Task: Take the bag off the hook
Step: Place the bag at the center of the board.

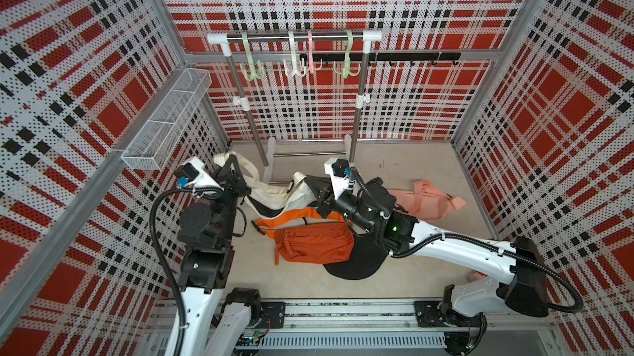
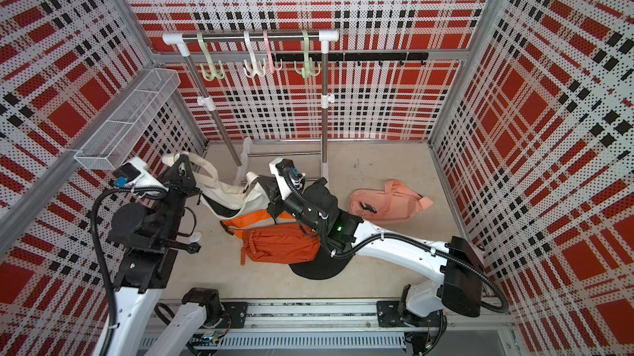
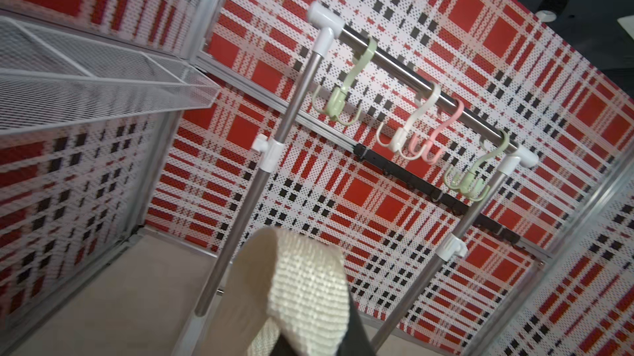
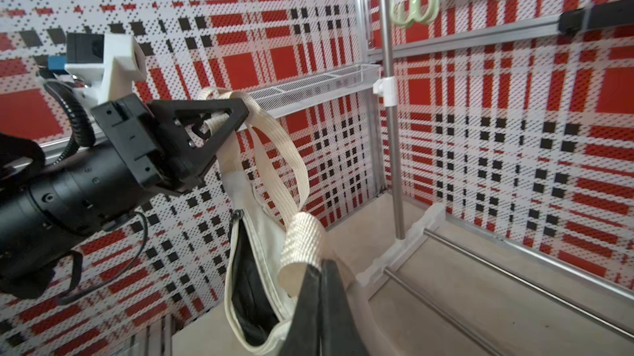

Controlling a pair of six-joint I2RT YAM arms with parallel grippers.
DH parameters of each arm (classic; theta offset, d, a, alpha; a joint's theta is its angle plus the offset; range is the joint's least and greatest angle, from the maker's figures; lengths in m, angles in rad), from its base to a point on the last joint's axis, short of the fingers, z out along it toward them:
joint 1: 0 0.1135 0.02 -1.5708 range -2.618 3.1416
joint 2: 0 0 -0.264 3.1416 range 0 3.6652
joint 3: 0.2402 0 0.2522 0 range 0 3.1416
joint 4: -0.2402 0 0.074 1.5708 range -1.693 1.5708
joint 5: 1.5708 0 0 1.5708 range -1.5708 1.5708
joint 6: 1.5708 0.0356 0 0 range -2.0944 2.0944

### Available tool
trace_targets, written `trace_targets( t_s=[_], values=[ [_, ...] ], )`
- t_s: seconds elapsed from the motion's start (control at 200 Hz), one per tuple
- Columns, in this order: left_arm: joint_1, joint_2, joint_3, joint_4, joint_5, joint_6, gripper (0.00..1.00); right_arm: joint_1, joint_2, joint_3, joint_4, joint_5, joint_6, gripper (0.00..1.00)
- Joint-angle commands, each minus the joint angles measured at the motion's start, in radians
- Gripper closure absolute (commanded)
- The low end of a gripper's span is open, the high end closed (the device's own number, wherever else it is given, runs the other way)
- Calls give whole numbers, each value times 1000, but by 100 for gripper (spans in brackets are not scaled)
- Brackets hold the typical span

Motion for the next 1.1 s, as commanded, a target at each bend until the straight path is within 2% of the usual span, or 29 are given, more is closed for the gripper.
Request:
trace_targets(
  t_s=[0.0,0.135,0.225,0.346,0.456,0.621,0.807,1.097],
  values=[
    [31,-100,-6,-238,-138,-10,100,45,32,-12,-46,-48,54,100],
    [47,-171,-14,-388,-270,-33,100,60,104,-10,-65,-132,189,100],
    [47,-175,-62,-399,-284,-43,100,62,169,2,-65,-186,243,100],
    [51,-139,-167,-324,-238,-69,100,62,256,59,-126,-195,232,100],
    [100,-67,-243,-269,-196,-73,100,55,328,125,-193,-167,202,100],
    [112,-17,-351,-145,-212,-82,100,0,396,168,-199,-184,242,100],
    [134,90,-386,15,-215,-59,100,-82,424,186,-169,-183,290,100],
    [192,295,-373,153,-114,-61,99,-171,432,166,-198,-183,273,100]
  ],
)
